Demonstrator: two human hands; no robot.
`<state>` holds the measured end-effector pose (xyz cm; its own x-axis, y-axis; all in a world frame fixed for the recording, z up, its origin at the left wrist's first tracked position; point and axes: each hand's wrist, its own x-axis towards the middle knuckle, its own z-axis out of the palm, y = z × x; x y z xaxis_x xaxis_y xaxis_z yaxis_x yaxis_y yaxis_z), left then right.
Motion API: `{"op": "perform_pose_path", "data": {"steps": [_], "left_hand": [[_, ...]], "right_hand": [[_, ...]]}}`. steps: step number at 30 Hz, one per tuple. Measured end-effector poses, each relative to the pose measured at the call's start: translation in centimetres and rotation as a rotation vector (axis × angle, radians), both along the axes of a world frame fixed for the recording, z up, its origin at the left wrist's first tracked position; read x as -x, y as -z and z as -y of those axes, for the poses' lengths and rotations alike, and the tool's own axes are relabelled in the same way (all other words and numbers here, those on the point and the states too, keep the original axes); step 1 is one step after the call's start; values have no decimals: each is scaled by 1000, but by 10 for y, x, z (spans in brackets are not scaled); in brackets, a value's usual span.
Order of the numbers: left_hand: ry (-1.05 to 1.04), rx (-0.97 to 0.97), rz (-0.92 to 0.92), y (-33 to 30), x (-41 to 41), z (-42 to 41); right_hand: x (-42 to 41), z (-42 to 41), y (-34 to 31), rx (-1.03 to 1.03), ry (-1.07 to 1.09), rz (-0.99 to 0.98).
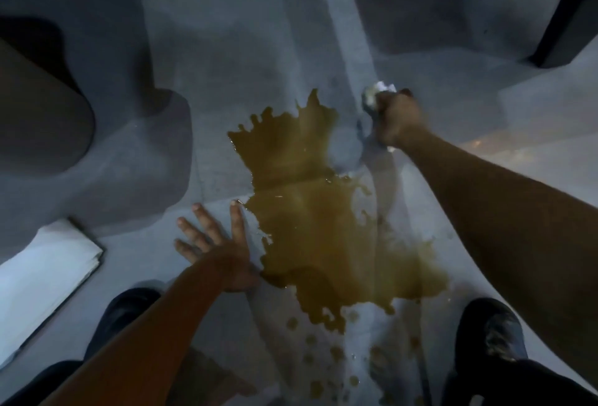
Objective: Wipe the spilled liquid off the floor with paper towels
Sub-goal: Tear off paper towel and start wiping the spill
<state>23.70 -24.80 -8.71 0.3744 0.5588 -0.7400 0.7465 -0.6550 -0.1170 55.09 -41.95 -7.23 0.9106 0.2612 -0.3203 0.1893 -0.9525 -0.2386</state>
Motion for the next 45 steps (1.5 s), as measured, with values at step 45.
{"op": "perform_pose_path", "data": {"steps": [45], "left_hand": [[65, 372, 57, -27, -28, -117]], "right_hand": [[102, -121, 20, -204, -497, -56]]}}
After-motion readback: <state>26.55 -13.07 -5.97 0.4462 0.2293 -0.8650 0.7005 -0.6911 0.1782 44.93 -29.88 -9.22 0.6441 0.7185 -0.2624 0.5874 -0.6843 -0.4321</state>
